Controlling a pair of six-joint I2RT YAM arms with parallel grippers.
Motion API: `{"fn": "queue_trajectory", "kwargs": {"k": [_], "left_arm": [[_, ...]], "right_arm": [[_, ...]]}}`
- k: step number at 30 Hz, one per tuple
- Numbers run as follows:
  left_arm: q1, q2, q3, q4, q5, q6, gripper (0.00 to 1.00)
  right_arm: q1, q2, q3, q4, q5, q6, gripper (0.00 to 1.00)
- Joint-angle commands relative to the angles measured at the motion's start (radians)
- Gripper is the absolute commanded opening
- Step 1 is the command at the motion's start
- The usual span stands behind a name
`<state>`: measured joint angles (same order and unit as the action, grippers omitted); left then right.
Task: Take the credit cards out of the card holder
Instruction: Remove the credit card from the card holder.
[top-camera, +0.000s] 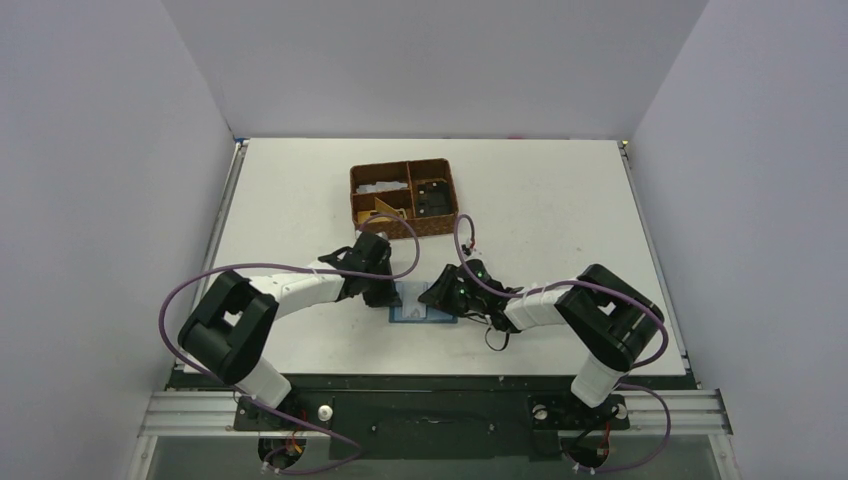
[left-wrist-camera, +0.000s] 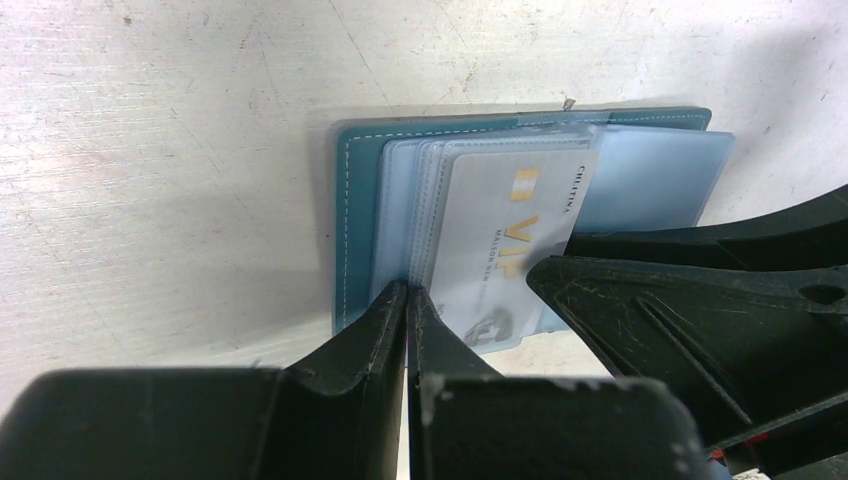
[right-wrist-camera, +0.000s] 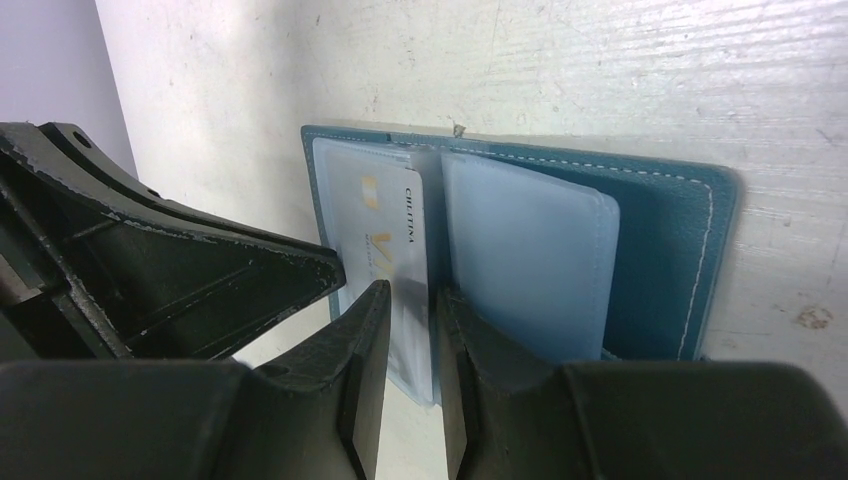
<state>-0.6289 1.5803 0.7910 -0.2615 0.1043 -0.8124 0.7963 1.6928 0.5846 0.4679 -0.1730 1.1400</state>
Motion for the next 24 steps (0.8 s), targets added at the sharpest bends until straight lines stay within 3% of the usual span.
{"fn": "queue_trajectory", "kwargs": {"k": [1,24], "left_arm": [[-0.017,0.067,-0.034,-0.039,-0.055,-0.002,0.00],[-0.016,0.065,-0.041,-0.029,-0.054,-0.007,0.00]], "right_arm": [[-0.003,-0.037,-0.029,0.045,-0.042,0.006,0.21],[-0.039,-0.103,-0.073,0.032,-0.039,0.000,0.22]]}}
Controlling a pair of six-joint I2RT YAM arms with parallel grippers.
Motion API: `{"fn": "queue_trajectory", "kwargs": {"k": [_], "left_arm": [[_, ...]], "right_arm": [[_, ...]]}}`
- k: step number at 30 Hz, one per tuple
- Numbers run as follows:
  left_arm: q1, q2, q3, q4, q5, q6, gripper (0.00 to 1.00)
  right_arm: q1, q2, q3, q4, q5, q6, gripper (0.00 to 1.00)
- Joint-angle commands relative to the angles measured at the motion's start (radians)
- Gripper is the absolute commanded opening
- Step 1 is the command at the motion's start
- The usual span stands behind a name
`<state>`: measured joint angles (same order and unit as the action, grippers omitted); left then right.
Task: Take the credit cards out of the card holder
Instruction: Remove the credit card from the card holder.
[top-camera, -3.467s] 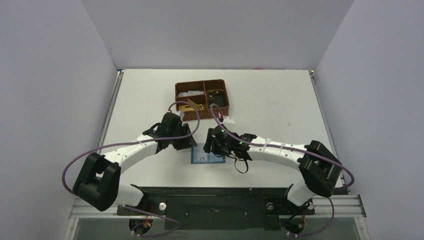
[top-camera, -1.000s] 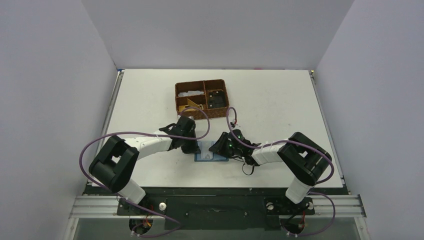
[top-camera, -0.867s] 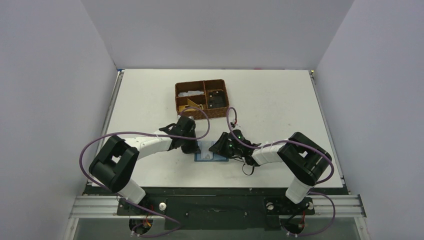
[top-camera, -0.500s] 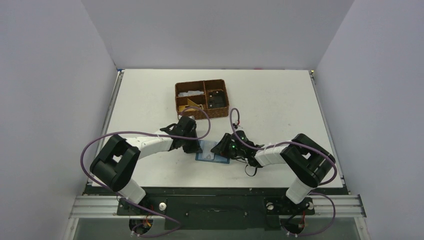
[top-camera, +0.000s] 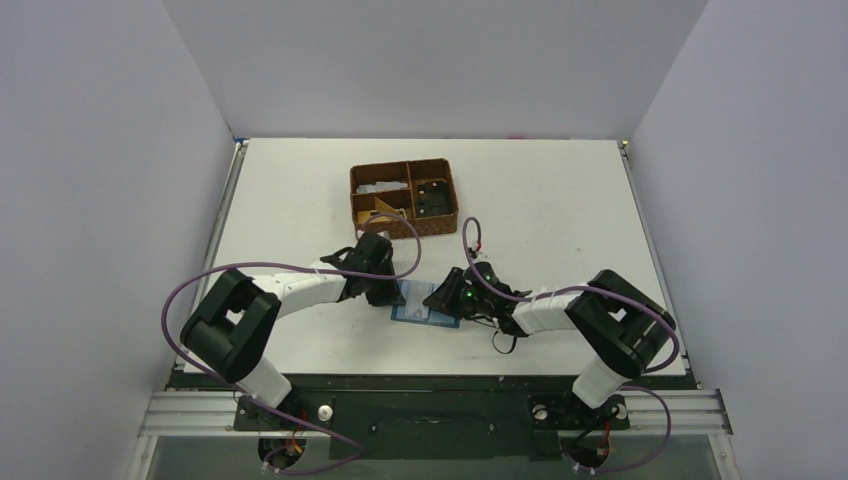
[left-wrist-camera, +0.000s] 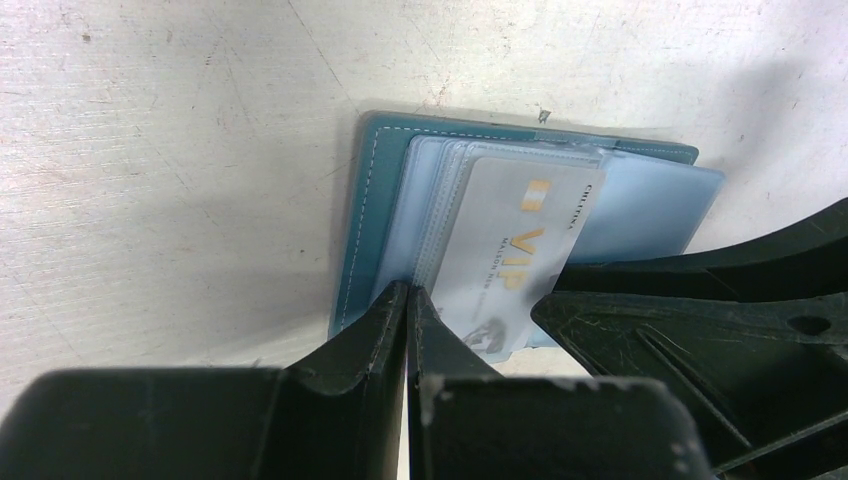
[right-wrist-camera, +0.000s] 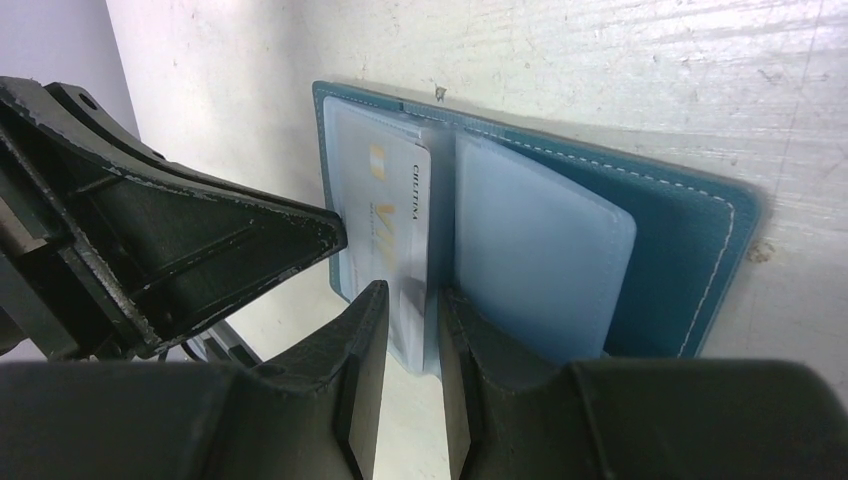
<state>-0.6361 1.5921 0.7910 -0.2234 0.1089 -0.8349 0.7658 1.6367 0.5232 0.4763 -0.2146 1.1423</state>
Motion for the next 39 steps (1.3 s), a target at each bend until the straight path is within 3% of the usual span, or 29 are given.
{"fn": "queue_trajectory", "kwargs": {"k": [1,11,29,39], "left_arm": [[-0.009,0.053,-0.041,-0.067,-0.058,0.016,0.00],[-0.011,0.051,-0.044,-0.062,-0.054,0.013,0.00],[-0.009,0.061,-0.059,-0.049,-0.047,-0.001,0.00],[0.020,0.079,-0.113,0.012,-0.007,-0.049,0.00]], "right_arm": [[-0.010,-0.050,-0.013,0.022,0.003,-0.003,0.22],[-0.012,-0.034,-0.015,0.044,0.000,0.005,0.21],[-0.012,0.017,-0.026,0.116,-0.012,0.032,0.01],[-0.044,-0.016,-0.092,0.115,0.005,0.019,0.00]]}}
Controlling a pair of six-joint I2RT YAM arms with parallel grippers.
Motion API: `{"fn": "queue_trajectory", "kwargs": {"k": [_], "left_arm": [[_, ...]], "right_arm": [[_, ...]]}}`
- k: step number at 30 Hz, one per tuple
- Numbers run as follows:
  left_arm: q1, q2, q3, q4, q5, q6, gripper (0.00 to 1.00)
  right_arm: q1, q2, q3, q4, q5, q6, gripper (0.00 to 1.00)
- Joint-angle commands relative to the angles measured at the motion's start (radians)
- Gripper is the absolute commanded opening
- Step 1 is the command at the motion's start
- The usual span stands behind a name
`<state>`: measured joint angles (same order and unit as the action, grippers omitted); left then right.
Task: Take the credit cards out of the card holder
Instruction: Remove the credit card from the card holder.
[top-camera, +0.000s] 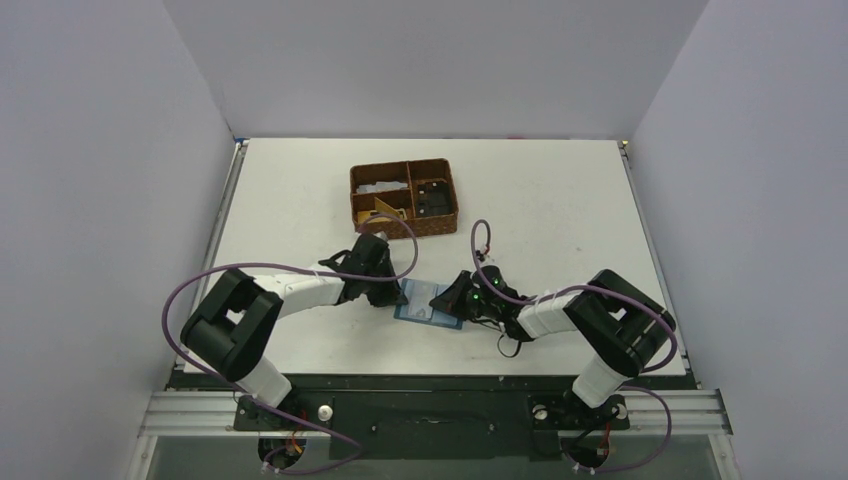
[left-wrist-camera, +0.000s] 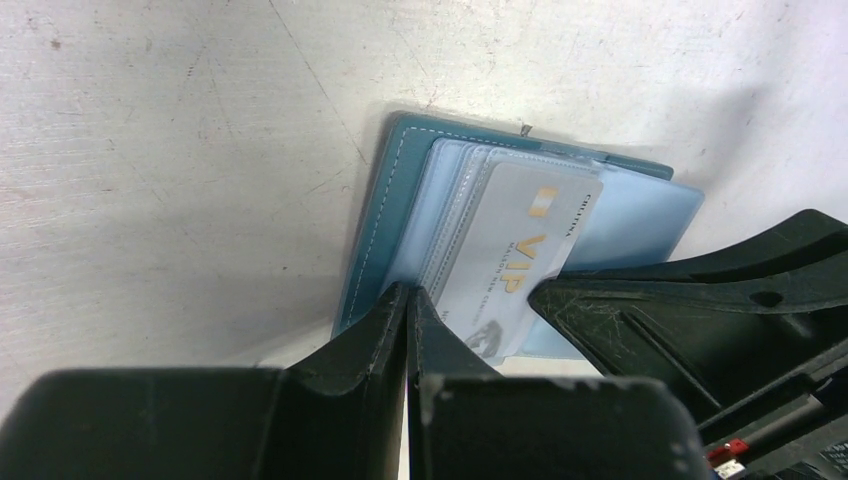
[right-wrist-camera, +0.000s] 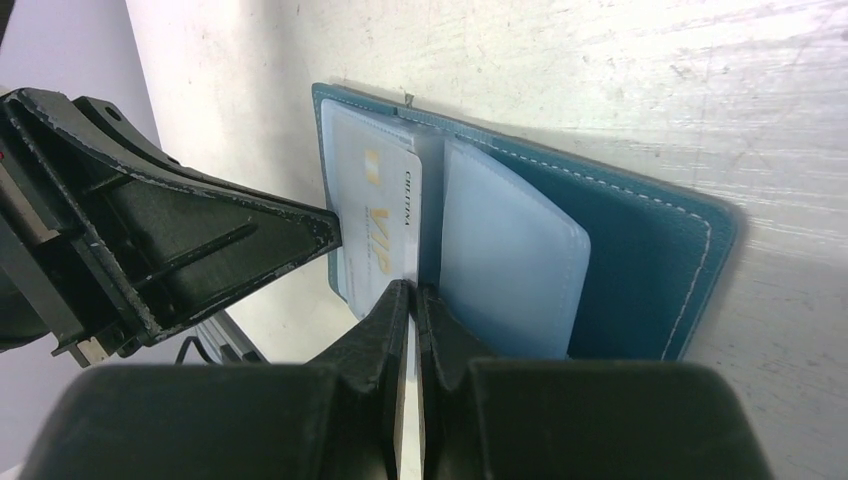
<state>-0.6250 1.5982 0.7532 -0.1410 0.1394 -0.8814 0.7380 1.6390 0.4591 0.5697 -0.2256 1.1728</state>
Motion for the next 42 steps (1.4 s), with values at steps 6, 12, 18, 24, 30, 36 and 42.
{"fn": "queue_trajectory", "kwargs": {"k": [6,12,18,24,30,36,42], "left_arm": [[0.021,0.073,-0.106,-0.053,-0.032,-0.011,0.00],[0.037,0.058,-0.128,-0.048,-0.036,-0.015,0.00],[0.046,0.047,-0.142,-0.046,-0.038,-0.013,0.00],[0.048,0.034,-0.153,-0.047,-0.038,-0.011,0.00],[0.051,0.017,-0.166,-0.049,-0.038,-0.013,0.00],[0.050,0.004,-0.170,-0.047,-0.037,-0.011,0.00],[0.049,0.002,-0.170,-0.044,-0.030,-0.010,0.00]], "right_arm": [[-0.034,-0.034,-0.054,0.019,0.019,-0.020,0.00],[-0.054,-0.045,-0.074,0.020,0.015,-0.028,0.00],[-0.066,-0.062,-0.079,-0.008,0.019,-0.047,0.00],[-0.085,-0.077,-0.093,-0.020,0.022,-0.058,0.00],[-0.091,-0.082,-0.089,-0.030,0.019,-0.066,0.00],[-0.084,-0.067,-0.070,0.001,-0.015,-0.061,0.09],[-0.059,-0.035,-0.048,0.049,-0.042,-0.041,0.18]]}}
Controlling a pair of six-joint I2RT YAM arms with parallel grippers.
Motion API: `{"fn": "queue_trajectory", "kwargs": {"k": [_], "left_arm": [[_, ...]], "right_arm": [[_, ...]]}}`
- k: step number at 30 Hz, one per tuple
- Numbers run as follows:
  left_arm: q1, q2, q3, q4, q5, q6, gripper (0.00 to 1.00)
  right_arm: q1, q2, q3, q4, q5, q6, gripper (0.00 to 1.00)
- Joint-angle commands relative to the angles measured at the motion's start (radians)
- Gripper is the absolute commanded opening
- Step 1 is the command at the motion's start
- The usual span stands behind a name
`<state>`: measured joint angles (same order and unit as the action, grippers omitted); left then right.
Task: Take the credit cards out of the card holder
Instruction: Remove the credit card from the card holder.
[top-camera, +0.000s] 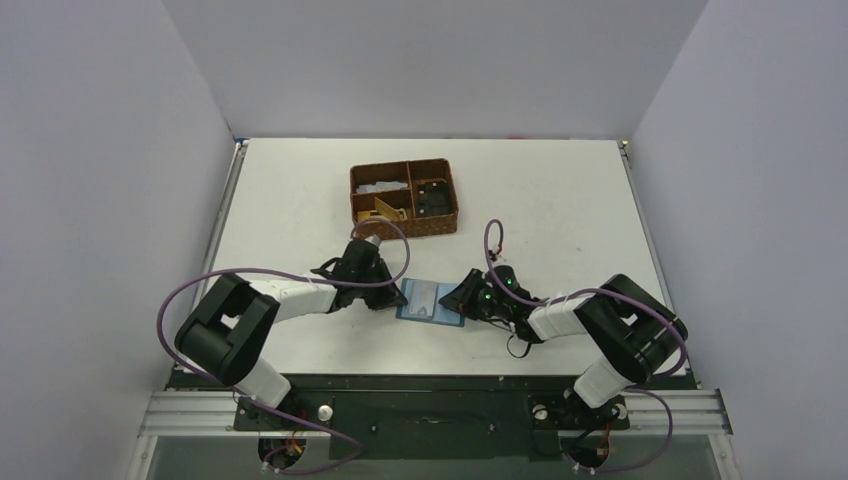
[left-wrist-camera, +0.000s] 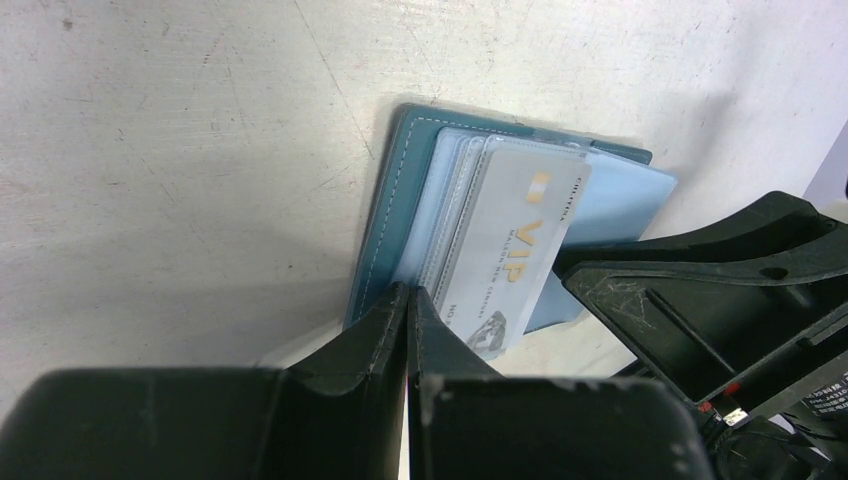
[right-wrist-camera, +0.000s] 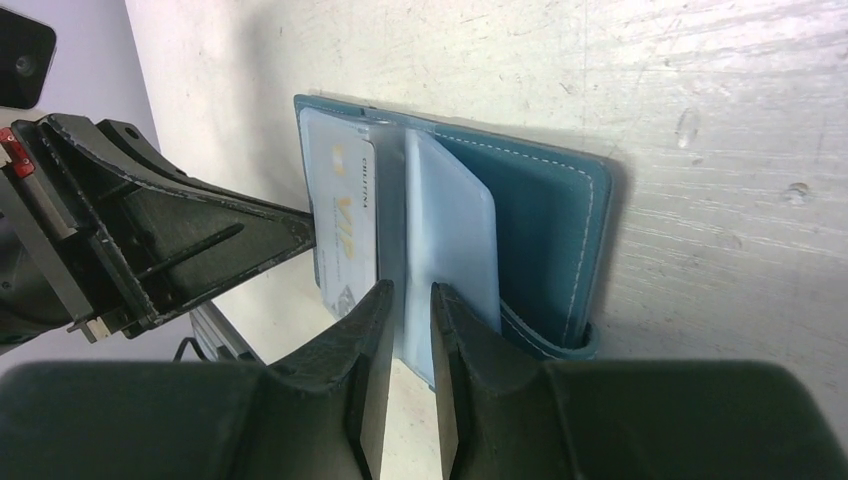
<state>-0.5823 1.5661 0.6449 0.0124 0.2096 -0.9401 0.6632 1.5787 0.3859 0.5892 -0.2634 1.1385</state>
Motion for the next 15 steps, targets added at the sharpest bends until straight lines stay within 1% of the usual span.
{"fn": "queue_trajectory", "kwargs": {"k": [1,7,15], "left_arm": [[0.006,0.033,-0.061,-0.197,-0.101,0.049,0.00],[0.006,0.034,-0.061,-0.195,-0.098,0.051,0.00],[0.006,0.038,-0.060,-0.193,-0.095,0.053,0.00]], "right_arm": [[0.024,0.034,0.026,0.041,-0.005,0.000,0.19],[0.062,0.074,0.049,0.077,-0.005,0.026,0.19],[0.074,0.088,0.062,0.083,0.004,0.040,0.17]]}}
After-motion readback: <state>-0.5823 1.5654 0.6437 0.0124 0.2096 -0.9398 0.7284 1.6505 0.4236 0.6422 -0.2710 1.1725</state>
